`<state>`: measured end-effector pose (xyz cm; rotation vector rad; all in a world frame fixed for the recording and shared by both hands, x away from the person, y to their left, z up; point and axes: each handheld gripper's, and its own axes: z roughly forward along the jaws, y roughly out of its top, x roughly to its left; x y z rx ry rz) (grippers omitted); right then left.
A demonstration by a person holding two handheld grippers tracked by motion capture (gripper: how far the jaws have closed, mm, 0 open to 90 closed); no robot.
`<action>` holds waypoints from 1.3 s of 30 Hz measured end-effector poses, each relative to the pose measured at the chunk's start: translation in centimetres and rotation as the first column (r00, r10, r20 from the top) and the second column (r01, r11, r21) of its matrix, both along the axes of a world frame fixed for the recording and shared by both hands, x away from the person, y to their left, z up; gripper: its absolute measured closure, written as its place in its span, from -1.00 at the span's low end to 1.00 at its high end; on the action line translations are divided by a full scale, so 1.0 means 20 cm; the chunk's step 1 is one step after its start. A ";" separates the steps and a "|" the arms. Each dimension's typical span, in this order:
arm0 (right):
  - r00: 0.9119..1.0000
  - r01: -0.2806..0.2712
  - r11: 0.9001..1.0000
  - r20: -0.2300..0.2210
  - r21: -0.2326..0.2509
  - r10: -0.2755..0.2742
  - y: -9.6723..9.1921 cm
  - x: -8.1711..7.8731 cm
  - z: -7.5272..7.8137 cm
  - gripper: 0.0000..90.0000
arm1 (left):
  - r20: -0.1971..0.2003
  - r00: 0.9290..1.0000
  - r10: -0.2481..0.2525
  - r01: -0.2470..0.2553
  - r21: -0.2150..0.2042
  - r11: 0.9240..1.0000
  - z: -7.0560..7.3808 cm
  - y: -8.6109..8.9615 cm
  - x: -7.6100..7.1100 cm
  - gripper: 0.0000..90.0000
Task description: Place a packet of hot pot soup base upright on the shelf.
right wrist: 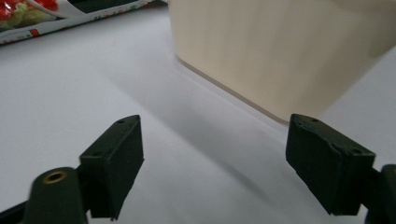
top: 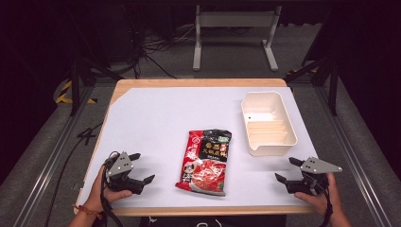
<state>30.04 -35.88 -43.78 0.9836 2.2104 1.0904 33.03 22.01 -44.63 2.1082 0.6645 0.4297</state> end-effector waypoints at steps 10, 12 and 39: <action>1.000 -0.012 1.000 0.027 -0.014 0.012 0.07 -0.02 0.03 -0.46 | -0.015 1.000 0.002 -0.002 -0.009 1.000 0.00 0.01 -0.01 -0.82; 0.999 -0.040 0.999 0.018 -0.005 0.040 0.10 -0.01 0.04 -0.37 | -0.020 1.000 -0.001 0.001 0.000 1.000 0.00 0.00 -0.01 -0.82; 0.969 -0.246 0.960 -0.036 -0.131 0.244 0.79 0.37 0.27 -0.35 | -0.036 0.999 -0.018 0.019 0.019 1.000 -0.01 -0.01 -0.02 -0.82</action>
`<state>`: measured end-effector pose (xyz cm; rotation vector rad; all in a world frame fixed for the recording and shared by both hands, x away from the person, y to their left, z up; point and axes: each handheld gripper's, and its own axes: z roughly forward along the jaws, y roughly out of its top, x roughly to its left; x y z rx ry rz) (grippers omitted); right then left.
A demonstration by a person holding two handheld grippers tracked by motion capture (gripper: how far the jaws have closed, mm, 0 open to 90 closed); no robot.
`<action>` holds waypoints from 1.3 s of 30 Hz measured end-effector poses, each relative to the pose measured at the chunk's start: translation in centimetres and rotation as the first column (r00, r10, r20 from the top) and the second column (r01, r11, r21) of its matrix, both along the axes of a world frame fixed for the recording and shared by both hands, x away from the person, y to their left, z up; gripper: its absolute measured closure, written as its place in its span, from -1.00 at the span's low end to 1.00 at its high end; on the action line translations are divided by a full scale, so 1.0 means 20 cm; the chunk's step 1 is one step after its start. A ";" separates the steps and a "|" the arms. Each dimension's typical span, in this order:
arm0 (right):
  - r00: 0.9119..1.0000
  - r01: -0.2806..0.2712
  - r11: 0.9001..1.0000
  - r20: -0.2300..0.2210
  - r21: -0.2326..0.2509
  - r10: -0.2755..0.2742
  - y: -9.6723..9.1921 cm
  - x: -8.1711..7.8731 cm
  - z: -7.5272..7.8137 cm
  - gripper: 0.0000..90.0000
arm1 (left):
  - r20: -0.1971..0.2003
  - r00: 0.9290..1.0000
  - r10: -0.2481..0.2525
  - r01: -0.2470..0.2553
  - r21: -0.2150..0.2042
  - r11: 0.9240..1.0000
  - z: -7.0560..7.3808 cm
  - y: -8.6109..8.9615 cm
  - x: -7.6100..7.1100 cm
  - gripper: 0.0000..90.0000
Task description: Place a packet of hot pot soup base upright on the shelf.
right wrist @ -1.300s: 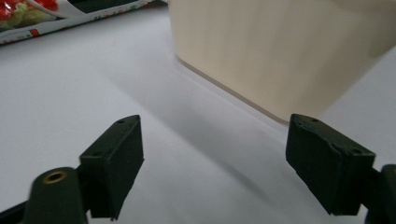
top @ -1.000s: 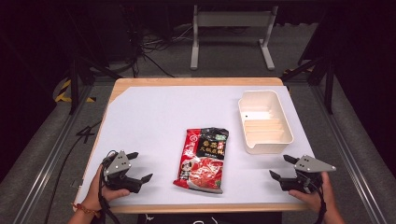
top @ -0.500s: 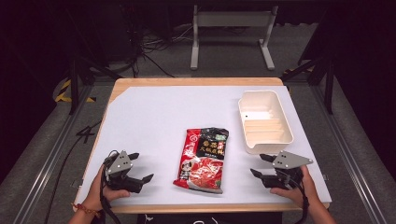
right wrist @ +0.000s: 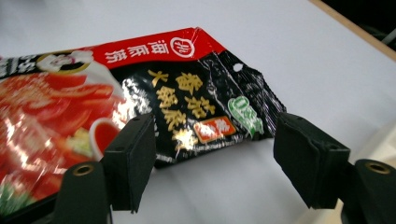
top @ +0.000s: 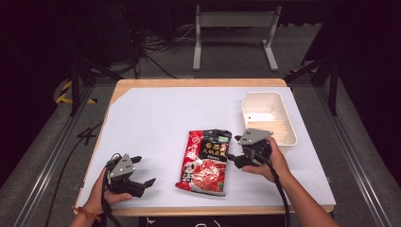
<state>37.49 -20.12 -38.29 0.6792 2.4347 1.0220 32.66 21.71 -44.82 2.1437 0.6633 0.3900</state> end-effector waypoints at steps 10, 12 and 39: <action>0.997 0.029 0.997 -0.065 -0.068 -0.033 0.16 0.23 -0.07 -0.42 | -0.005 1.000 -0.013 0.013 0.002 1.000 0.00 0.00 -0.01 -0.82; 0.996 0.049 0.994 -0.070 -0.093 -0.056 0.18 0.26 -0.08 -0.43 | -0.005 1.000 -0.016 0.016 0.005 1.000 0.00 0.00 -0.01 -0.82; 0.944 0.109 0.992 -0.307 -0.057 -0.121 0.33 0.44 -0.20 -0.07 | -0.022 1.000 -0.022 0.022 0.039 0.999 -0.01 -0.03 0.00 -0.82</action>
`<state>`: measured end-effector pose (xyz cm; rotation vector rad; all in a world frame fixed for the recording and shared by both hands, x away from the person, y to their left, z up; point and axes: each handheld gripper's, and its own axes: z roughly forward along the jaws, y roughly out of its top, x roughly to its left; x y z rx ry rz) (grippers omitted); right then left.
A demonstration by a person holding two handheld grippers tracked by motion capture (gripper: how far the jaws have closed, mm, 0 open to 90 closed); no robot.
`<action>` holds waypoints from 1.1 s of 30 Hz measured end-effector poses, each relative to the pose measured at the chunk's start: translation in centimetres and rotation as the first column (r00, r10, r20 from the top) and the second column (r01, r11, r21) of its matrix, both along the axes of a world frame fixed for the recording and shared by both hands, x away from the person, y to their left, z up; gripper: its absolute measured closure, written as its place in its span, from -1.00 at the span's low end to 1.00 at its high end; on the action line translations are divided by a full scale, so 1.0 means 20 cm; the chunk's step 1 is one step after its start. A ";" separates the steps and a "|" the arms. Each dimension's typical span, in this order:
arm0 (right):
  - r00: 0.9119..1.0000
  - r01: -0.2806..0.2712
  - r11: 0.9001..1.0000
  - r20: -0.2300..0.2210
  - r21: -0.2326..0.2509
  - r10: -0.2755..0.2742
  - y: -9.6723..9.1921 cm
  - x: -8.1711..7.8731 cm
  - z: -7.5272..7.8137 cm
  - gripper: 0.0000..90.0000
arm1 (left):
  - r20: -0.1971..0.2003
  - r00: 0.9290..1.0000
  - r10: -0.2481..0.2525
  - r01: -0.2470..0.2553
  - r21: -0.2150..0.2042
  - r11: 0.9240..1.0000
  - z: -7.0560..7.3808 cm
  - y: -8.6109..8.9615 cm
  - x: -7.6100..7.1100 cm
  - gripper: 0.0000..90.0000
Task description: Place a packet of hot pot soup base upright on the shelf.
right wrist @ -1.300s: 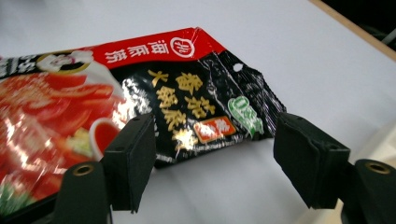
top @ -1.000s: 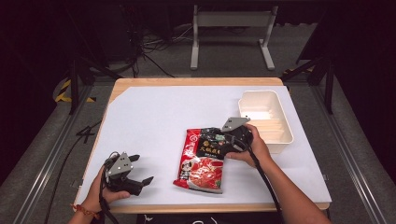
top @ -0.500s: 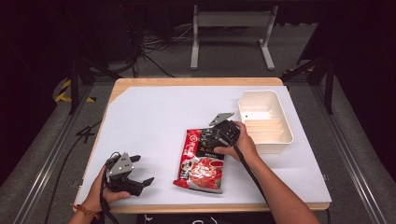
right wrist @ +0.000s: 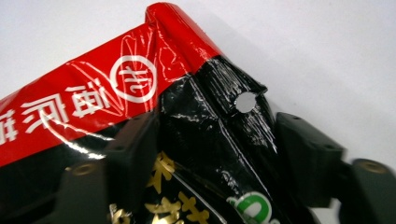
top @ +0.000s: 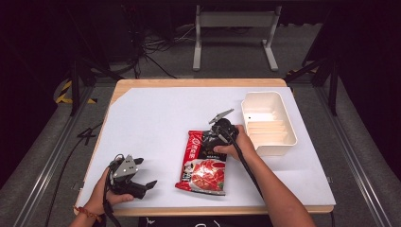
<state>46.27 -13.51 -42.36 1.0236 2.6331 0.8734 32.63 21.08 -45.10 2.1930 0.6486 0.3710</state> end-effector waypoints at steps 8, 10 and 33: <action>1.000 -0.014 1.000 0.015 -0.013 0.014 -0.03 -0.01 0.05 0.80 | -0.001 1.000 0.008 -0.008 0.005 1.000 0.00 0.00 0.00 -0.82; 0.999 -0.028 0.999 0.044 -0.036 0.030 -0.02 -0.02 0.06 0.91 | -0.001 1.000 0.009 -0.009 0.006 1.000 0.00 0.00 0.00 -0.82; 0.893 -0.256 0.966 0.374 -0.034 0.250 -0.06 -0.23 0.66 0.99 | -0.008 1.000 0.011 -0.011 -0.012 1.000 0.00 0.00 0.01 -0.82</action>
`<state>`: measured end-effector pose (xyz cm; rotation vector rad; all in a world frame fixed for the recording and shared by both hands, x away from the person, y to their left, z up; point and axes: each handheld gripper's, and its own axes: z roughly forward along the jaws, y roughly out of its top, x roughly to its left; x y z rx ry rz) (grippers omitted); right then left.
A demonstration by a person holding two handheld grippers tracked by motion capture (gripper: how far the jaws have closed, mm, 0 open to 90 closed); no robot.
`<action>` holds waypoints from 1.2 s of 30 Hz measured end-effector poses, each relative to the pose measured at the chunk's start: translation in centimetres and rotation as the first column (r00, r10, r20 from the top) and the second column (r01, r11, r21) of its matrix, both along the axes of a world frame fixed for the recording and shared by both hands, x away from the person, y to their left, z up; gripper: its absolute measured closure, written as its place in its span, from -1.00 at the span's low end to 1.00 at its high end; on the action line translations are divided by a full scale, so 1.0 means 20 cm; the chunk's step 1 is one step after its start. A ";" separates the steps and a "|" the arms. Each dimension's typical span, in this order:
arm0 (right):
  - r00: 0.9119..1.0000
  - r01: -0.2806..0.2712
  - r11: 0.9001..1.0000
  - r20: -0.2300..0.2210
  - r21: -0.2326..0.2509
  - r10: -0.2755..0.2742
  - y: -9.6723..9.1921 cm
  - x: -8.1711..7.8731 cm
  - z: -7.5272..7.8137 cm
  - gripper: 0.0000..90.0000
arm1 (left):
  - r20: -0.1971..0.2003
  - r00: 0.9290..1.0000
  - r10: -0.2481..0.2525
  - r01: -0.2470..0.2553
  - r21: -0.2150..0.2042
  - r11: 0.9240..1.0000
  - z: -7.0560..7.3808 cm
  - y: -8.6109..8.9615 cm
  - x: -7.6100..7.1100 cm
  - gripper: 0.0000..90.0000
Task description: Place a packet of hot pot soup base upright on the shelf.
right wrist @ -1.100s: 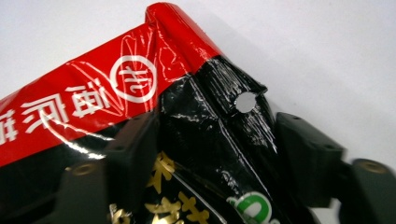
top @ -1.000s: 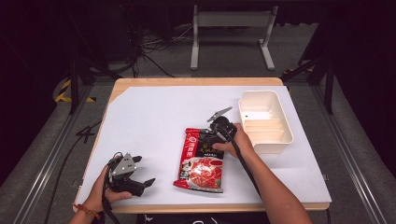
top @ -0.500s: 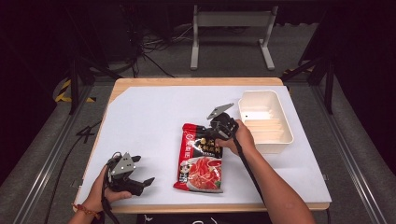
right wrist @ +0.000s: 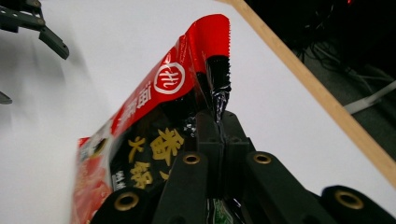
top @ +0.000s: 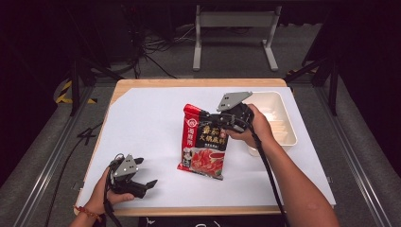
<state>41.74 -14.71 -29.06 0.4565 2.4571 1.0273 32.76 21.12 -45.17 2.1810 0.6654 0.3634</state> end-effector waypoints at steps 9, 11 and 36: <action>0.997 0.009 1.000 0.075 0.021 -0.011 -0.03 -0.01 0.10 0.98 | 0.010 1.000 0.008 -0.008 -0.009 1.000 0.01 0.02 0.00 -0.82; 0.995 0.023 1.000 0.094 0.007 -0.024 -0.04 0.00 0.11 0.98 | 0.011 1.000 0.011 -0.011 -0.010 1.000 0.00 0.02 0.00 -0.82; 0.964 0.138 0.986 0.215 0.089 -0.154 -0.23 0.22 0.36 0.99 | 0.014 1.000 -0.003 0.003 -0.020 1.000 0.01 0.02 -0.01 -0.82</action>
